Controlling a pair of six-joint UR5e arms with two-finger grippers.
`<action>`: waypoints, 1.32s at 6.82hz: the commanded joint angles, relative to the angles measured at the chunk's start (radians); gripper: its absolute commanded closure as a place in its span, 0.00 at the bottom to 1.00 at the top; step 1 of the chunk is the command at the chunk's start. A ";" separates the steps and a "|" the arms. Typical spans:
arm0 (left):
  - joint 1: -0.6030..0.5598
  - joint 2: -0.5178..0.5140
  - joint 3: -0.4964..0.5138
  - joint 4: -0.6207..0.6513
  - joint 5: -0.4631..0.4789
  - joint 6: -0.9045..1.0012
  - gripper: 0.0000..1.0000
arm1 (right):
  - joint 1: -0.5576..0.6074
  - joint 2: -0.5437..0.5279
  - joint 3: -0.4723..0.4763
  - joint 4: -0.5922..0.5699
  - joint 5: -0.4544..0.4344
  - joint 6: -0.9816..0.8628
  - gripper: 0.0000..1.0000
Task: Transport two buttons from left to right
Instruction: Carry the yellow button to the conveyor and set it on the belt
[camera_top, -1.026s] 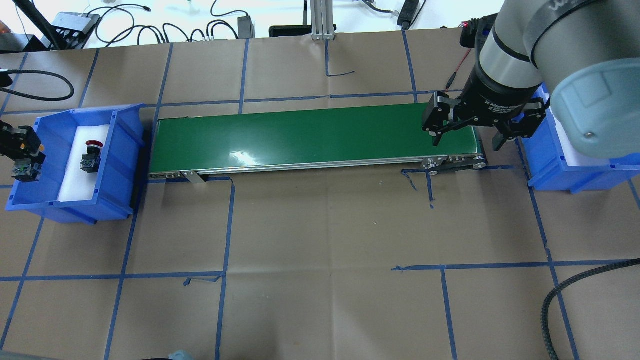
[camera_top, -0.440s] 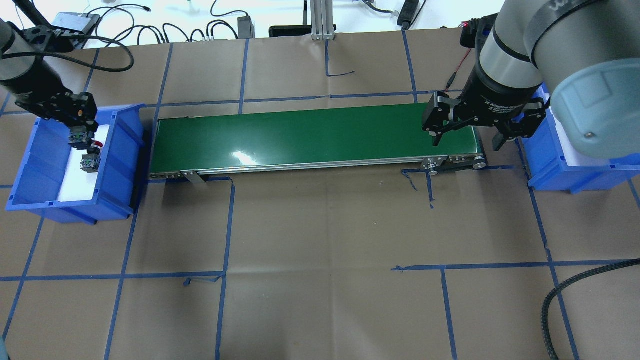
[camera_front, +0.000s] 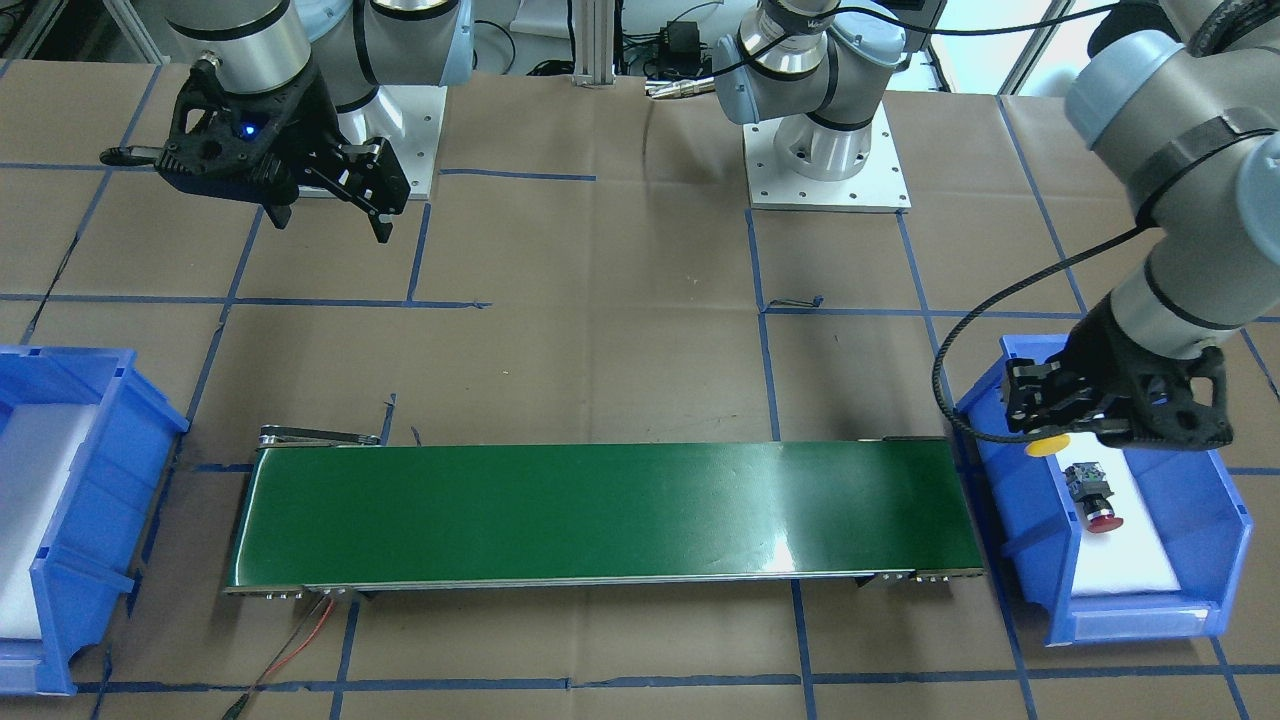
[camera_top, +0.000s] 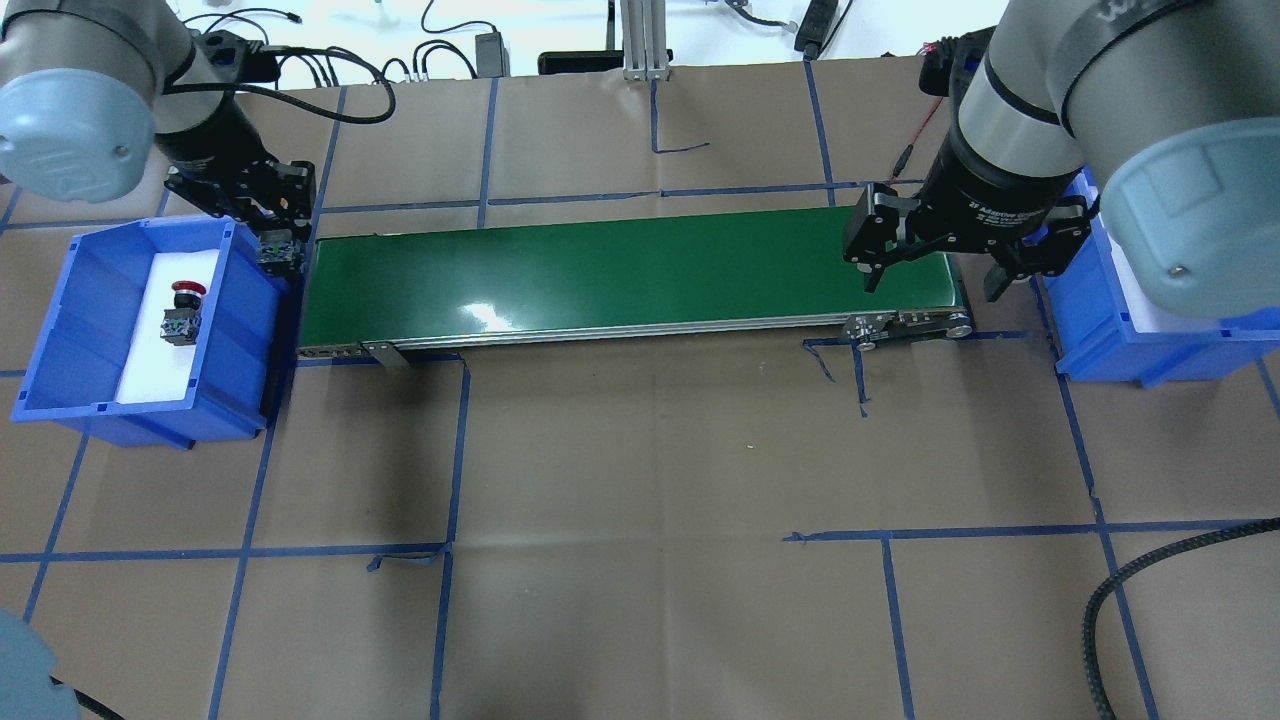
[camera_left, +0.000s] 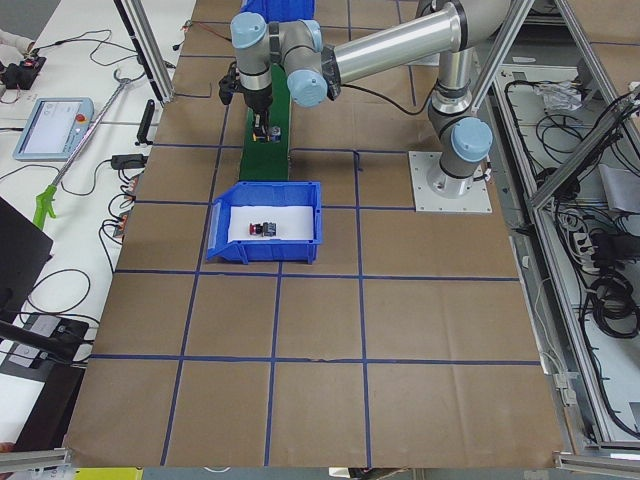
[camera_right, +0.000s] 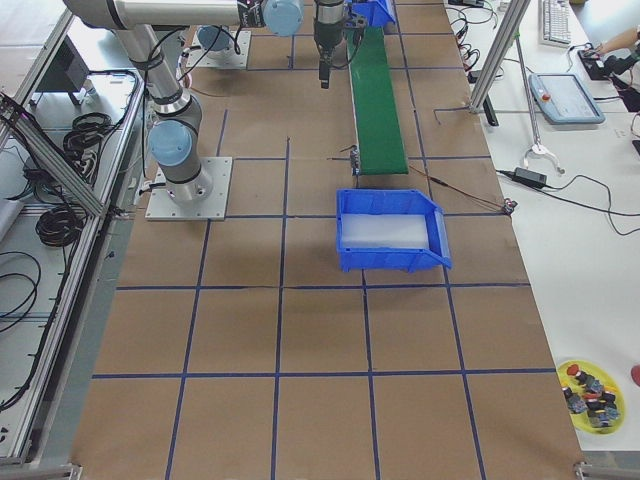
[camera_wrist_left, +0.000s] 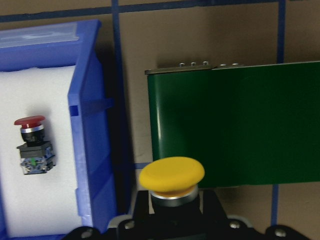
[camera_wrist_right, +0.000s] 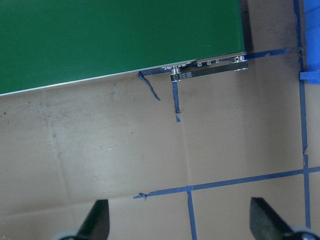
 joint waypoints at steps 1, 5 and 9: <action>-0.069 -0.098 -0.025 0.132 0.000 -0.067 0.97 | 0.000 0.000 0.002 -0.002 0.001 0.000 0.00; -0.090 -0.180 -0.042 0.196 0.001 -0.057 0.93 | 0.000 0.000 0.006 0.000 0.002 0.002 0.00; -0.090 -0.157 -0.040 0.196 -0.012 -0.062 0.00 | 0.000 0.000 0.006 0.000 0.002 0.000 0.00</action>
